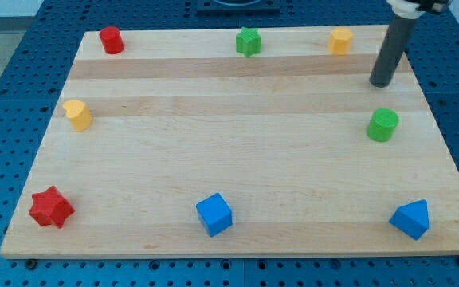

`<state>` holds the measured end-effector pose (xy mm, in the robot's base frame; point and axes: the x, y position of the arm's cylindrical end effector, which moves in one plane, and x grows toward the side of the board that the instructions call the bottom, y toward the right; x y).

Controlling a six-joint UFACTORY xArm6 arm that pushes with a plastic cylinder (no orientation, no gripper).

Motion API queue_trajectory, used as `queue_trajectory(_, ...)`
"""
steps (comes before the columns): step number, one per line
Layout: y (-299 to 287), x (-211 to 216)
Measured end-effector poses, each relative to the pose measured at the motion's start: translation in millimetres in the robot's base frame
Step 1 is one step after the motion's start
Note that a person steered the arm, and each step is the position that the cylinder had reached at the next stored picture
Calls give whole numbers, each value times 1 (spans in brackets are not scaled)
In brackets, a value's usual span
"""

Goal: Push the yellow hexagon towards the center of the board

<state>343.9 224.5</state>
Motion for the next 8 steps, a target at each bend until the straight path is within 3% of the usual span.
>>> queue_trajectory(1,15,-2)
queue_trajectory(3,60,-94)
queue_trajectory(5,19,-139)
queue_trajectory(8,-59,-89)
